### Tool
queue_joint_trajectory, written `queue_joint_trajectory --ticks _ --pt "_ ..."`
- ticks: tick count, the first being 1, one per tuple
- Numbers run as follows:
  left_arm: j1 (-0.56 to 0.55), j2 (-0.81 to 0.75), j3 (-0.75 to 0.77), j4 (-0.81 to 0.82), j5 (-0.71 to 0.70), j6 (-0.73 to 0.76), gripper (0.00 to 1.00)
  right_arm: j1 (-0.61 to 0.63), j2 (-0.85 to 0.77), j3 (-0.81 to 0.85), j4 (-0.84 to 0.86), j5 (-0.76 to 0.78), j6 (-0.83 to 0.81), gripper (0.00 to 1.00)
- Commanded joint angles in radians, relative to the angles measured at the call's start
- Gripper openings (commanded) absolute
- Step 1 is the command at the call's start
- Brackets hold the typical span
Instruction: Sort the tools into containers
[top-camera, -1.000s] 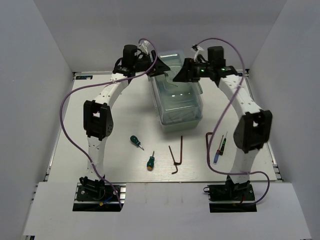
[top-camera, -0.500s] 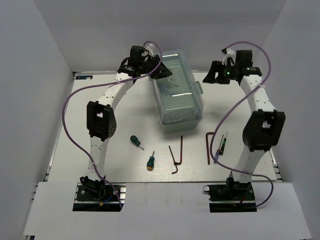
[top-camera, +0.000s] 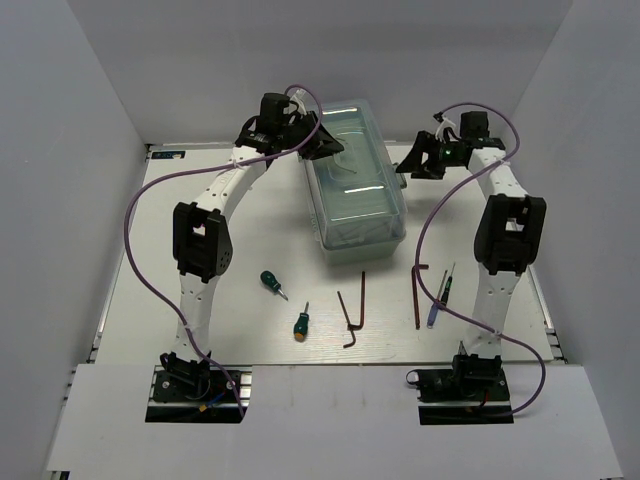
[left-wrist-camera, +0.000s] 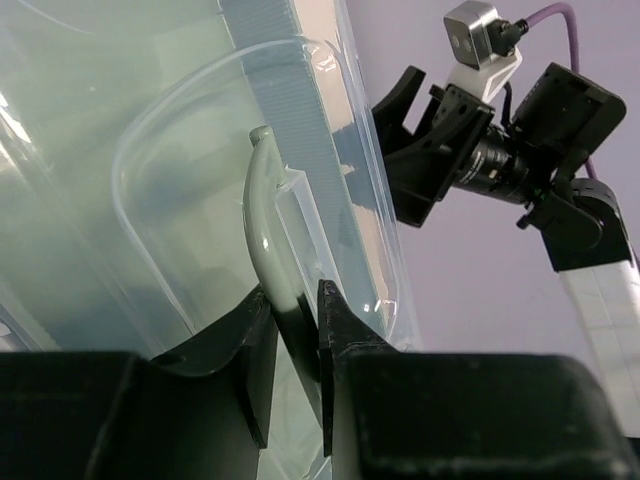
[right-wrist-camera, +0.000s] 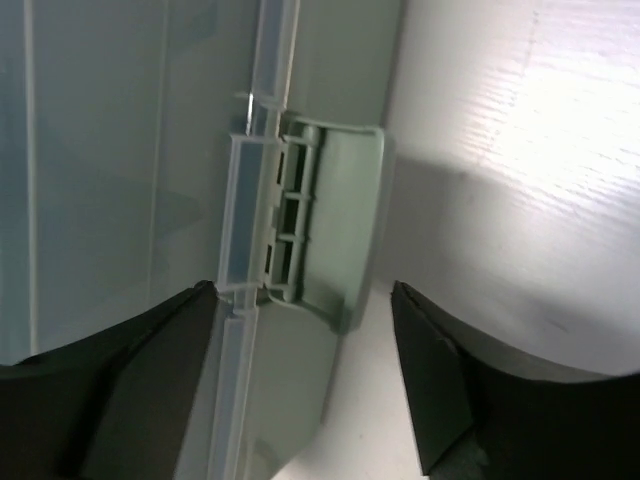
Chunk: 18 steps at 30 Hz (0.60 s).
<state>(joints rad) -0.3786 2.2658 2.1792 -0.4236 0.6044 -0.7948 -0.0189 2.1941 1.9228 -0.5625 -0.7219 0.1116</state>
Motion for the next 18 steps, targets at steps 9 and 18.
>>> queue_joint_trajectory --ticks 9,18 --pt "-0.032 -0.002 -0.027 -0.115 -0.023 0.092 0.13 -0.004 0.124 0.031 0.085 -0.136 0.077 0.73" --pt "-0.032 0.008 -0.027 -0.053 0.037 0.074 0.00 -0.006 0.132 -0.034 0.236 -0.298 0.160 0.02"
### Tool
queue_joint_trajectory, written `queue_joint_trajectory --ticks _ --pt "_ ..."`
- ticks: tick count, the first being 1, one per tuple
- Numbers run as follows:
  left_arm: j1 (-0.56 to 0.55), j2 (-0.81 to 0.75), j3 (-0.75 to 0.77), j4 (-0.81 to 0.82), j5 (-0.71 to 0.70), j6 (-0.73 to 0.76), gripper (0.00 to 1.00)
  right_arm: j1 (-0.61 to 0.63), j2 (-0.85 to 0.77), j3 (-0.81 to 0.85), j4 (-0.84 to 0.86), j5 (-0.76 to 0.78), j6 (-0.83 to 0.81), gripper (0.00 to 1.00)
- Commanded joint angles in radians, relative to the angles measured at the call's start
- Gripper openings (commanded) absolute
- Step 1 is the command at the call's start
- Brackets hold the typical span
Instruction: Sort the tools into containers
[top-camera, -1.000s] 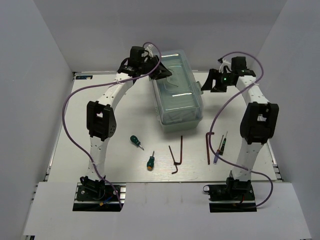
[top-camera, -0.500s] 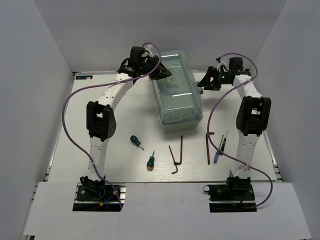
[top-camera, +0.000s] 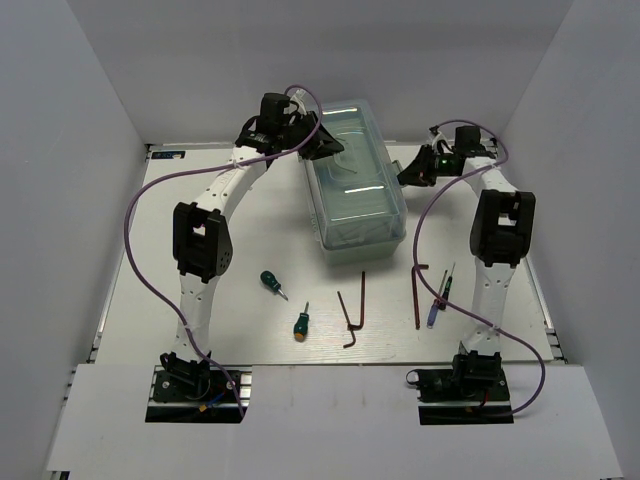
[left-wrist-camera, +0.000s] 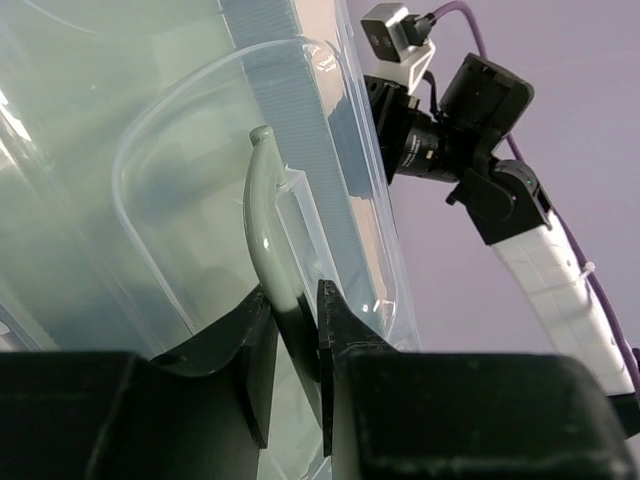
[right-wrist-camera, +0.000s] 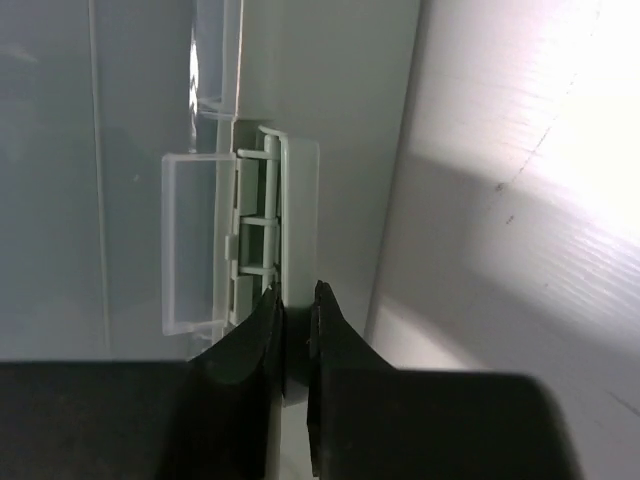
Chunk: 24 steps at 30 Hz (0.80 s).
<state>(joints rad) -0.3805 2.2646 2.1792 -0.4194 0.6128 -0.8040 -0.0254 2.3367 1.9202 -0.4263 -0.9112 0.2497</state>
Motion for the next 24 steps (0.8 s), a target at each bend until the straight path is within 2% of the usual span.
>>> queue_joint_trajectory --ticks 1,4,5,7,11,21,24 --pt "-0.031 0.009 -0.012 -0.058 0.028 0.083 0.00 0.001 -0.014 -0.044 0.109 -0.113 0.019 0.00" --pt "-0.015 -0.003 0.046 -0.084 0.010 0.083 0.00 -0.014 -0.074 -0.099 0.129 -0.068 0.029 0.00" --pt "0.000 -0.014 0.059 -0.106 -0.001 0.083 0.00 -0.028 -0.092 -0.145 0.183 0.005 0.036 0.00" --pt "0.025 -0.058 0.092 -0.130 -0.037 0.097 0.00 -0.059 -0.160 -0.214 0.213 0.058 0.062 0.00" --pt "0.124 -0.141 0.103 -0.232 -0.080 0.138 0.00 -0.105 -0.201 -0.289 0.229 0.121 0.056 0.00" --pt "0.256 -0.295 -0.139 -0.361 -0.255 0.256 0.00 -0.131 -0.298 -0.389 0.170 0.146 -0.050 0.00" --pt "0.287 -0.295 -0.148 -0.372 -0.255 0.267 0.00 -0.131 -0.309 -0.397 0.150 0.146 -0.067 0.00"
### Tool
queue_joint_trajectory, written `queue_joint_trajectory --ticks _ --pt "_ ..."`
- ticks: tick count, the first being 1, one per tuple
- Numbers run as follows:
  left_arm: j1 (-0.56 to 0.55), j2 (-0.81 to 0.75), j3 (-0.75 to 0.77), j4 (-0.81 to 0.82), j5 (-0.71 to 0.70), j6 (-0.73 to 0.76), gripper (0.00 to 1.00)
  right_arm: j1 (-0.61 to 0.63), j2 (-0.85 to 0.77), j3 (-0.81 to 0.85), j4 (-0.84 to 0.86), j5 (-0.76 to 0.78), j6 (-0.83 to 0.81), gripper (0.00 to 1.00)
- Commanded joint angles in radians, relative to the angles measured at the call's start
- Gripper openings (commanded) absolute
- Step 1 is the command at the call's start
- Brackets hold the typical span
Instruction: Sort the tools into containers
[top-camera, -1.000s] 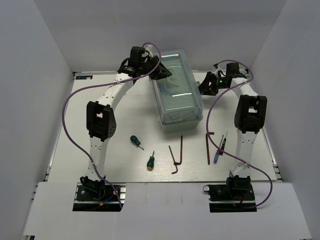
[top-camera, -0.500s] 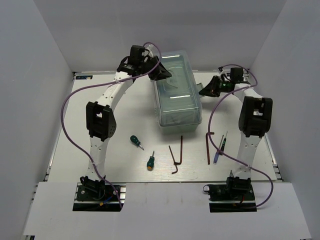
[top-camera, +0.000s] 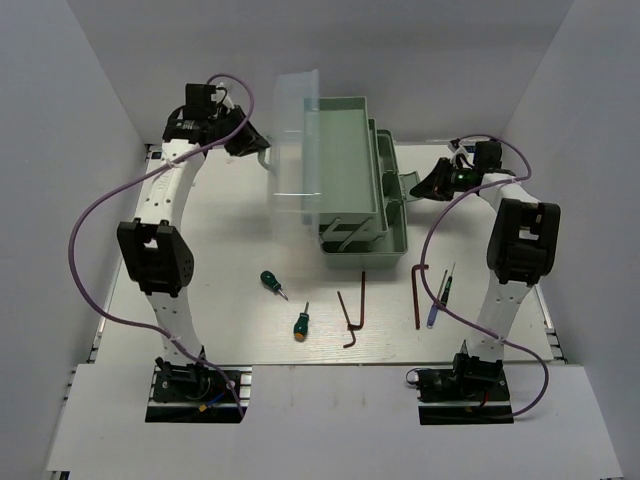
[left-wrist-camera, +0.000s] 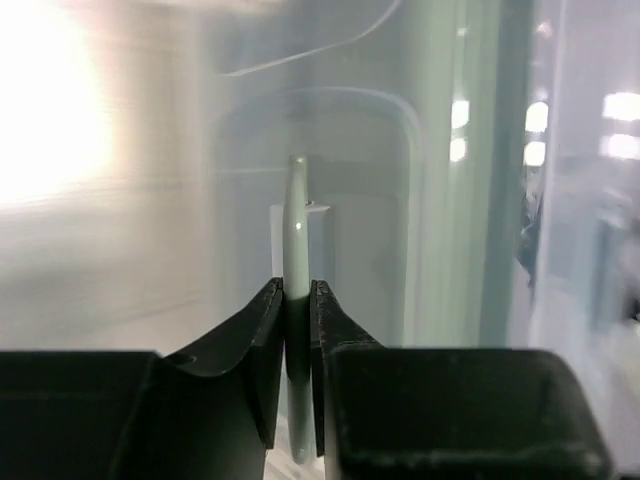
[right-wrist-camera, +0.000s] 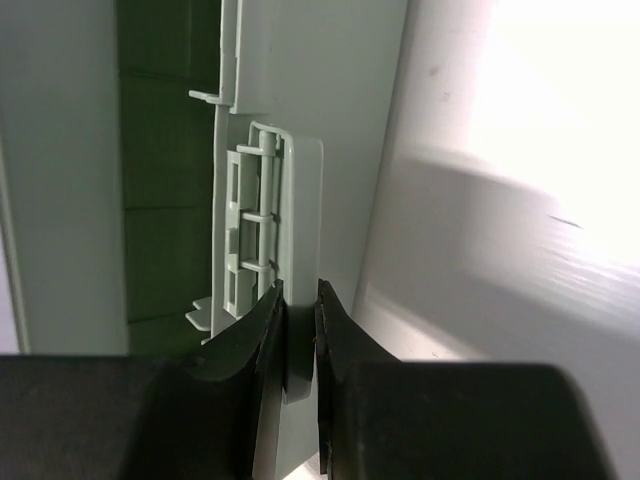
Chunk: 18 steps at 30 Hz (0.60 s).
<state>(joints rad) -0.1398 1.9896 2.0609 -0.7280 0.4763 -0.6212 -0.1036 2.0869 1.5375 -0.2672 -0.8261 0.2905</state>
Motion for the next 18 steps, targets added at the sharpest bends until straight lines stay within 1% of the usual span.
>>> queue_joint_trajectory --ticks 1,4,5,6,8,9,12,13,14,16,18 --pt "0.055 -0.006 -0.015 -0.082 -0.119 0.107 0.00 -0.054 -0.062 -0.019 -0.013 0.061 -0.111 0.00" --pt "0.080 0.034 0.018 -0.122 -0.110 0.120 0.01 -0.053 -0.070 -0.028 -0.009 0.056 -0.114 0.00" --pt "0.092 0.043 0.033 -0.131 -0.110 0.129 0.07 -0.054 -0.073 -0.028 -0.007 0.055 -0.113 0.00" --pt "0.092 0.043 0.033 -0.131 -0.110 0.129 0.17 -0.054 -0.077 -0.034 -0.001 0.048 -0.108 0.01" --pt "0.115 0.052 0.044 -0.131 -0.110 0.129 0.33 -0.053 -0.079 -0.031 0.005 0.003 -0.106 0.26" --pt "0.115 0.052 0.053 -0.140 -0.110 0.129 0.44 -0.056 -0.080 -0.027 0.008 -0.014 -0.105 0.39" --pt "0.135 0.061 0.065 -0.152 -0.120 0.138 0.54 -0.061 -0.093 -0.028 0.009 -0.050 -0.102 0.48" --pt "0.149 0.061 0.065 -0.163 -0.120 0.138 0.60 -0.067 -0.094 -0.022 0.008 -0.054 -0.096 0.57" --pt "0.166 0.061 0.074 -0.178 -0.142 0.138 0.62 -0.068 -0.097 -0.017 -0.001 -0.062 -0.093 0.60" --pt "0.181 0.037 0.074 -0.195 -0.160 0.147 0.65 -0.083 -0.108 -0.005 -0.013 -0.073 -0.096 0.63" --pt "0.200 0.020 0.065 -0.235 -0.209 0.147 0.66 -0.096 -0.129 0.019 -0.069 -0.059 -0.119 0.65"
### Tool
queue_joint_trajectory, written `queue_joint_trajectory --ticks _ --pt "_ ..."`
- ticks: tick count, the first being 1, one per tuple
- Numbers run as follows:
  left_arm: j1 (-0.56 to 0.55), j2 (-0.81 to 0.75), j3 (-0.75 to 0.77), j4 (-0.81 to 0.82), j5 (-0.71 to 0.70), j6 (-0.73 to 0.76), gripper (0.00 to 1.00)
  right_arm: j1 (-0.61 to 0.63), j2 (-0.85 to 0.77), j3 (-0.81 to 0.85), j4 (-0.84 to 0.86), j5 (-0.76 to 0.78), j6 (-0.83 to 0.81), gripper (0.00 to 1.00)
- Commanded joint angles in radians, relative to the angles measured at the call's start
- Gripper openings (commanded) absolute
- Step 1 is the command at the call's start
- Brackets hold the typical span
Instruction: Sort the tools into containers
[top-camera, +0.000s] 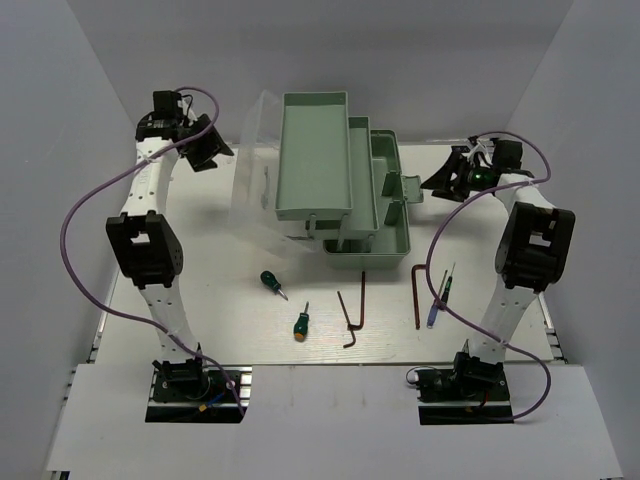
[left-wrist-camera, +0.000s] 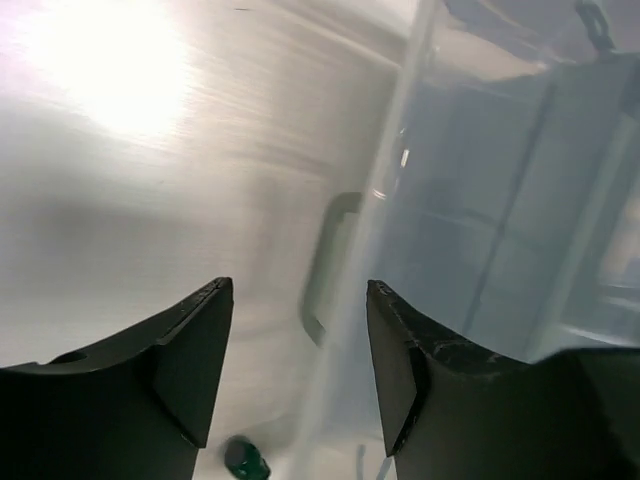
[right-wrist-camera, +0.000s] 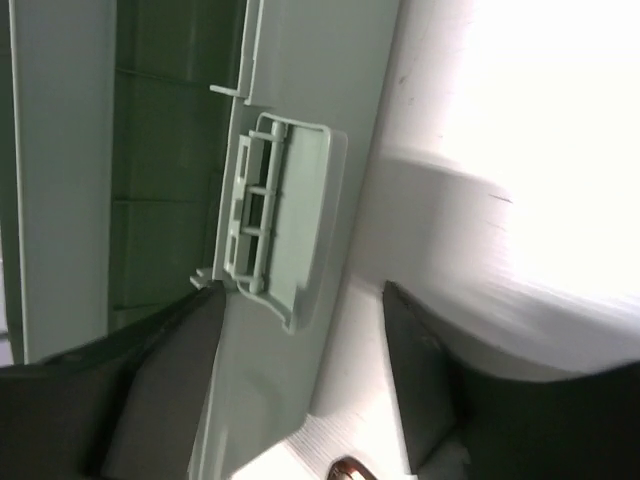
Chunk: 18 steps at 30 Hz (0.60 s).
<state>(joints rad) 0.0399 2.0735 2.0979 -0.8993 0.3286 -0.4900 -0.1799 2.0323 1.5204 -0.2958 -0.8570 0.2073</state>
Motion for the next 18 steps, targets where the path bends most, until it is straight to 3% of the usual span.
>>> queue_joint_trajectory --ticks 1,2,3,7,8,9,10,11,12,13,15,16,18 --pt "0.032 -0.090 0.028 -0.076 -0.085 0.016 0.66 -0.030 -0.083 0.037 -0.061 0.001 -0.048 0.71" --pt "0.032 -0.107 0.018 -0.088 -0.130 0.016 0.66 -0.030 -0.102 0.043 -0.130 0.027 -0.096 0.76" --pt "0.032 -0.125 0.017 -0.104 -0.152 0.030 0.66 -0.030 -0.137 0.062 -0.217 0.089 -0.173 0.91" --pt "-0.006 -0.271 -0.057 -0.107 -0.211 0.105 0.57 -0.030 -0.220 0.035 -0.476 0.237 -0.379 0.91" --pt "-0.018 -0.314 -0.149 -0.090 -0.163 0.119 0.45 -0.029 -0.237 0.024 -0.524 0.248 -0.478 0.80" --pt "-0.046 -0.422 -0.207 -0.043 -0.140 0.142 0.40 -0.021 -0.272 0.017 -0.640 0.262 -0.520 0.71" --pt "-0.063 -0.485 -0.272 -0.017 -0.125 0.151 0.37 -0.017 -0.329 -0.074 -0.651 0.289 -0.545 0.61" --pt "-0.080 -0.550 -0.412 0.018 -0.105 0.160 0.33 -0.012 -0.366 -0.122 -0.651 0.289 -0.581 0.35" --pt "-0.093 -0.611 -0.474 0.048 -0.080 0.169 0.33 0.003 -0.445 -0.172 -0.648 0.306 -0.589 0.18" --pt "-0.119 -0.716 -0.525 0.072 -0.050 0.185 0.33 0.014 -0.527 -0.312 -0.619 0.325 -0.595 0.08" --pt "-0.147 -0.800 -0.642 0.082 -0.001 0.203 0.36 0.066 -0.633 -0.396 -0.576 0.378 -0.588 0.03" --pt "-0.161 -0.835 -0.670 0.082 0.033 0.203 0.40 0.077 -0.662 -0.475 -0.566 0.389 -0.568 0.07" --pt "-0.214 -0.921 -0.752 0.091 0.093 0.220 0.52 0.131 -0.737 -0.595 -0.516 0.443 -0.510 0.27"
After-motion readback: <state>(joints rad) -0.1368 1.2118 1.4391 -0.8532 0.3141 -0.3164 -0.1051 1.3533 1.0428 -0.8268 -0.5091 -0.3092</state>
